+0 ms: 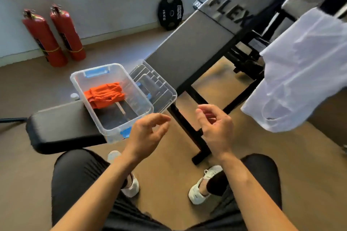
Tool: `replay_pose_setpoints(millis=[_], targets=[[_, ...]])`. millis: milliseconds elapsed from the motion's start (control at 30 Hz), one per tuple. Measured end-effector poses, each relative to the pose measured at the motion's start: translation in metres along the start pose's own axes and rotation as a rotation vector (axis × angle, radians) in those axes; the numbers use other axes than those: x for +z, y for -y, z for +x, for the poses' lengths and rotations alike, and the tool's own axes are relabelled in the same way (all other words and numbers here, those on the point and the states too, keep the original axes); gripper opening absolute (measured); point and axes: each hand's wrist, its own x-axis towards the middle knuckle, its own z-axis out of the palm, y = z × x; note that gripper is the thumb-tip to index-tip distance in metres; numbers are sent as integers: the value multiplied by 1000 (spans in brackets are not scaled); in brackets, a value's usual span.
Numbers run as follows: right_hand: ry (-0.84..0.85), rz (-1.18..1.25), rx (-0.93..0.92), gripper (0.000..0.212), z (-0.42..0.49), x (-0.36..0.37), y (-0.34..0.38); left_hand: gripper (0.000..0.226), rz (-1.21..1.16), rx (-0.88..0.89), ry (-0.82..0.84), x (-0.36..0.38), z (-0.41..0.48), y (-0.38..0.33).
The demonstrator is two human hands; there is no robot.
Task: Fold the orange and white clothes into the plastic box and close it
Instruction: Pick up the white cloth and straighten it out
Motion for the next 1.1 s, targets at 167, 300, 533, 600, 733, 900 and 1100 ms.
replay_pose_setpoints(millis=[167,300,533,600,733,900,1100], targets=[[-426,-29,113,22,-9,-76,-33,16,-181,70,282,63,19,-51],[-614,-52,309,48,-6,-117,-75,18,-248,43,378,114,55,-93],[-488,166,474,83,19,-162,-101,56,-335,-117,462,194,101,-156],[-440,372,520,74,29,-164,-105,72,-368,-157,514,208,112,-156],[-480,354,510,22,27,-169,-115,41,-391,-148,607,231,115,-153],[-440,121,452,12,-13,-152,-122,18,-336,-133,540,232,84,-124],[-434,64,492,20,-68,-130,-126,29,-484,-330,423,190,33,-76]])
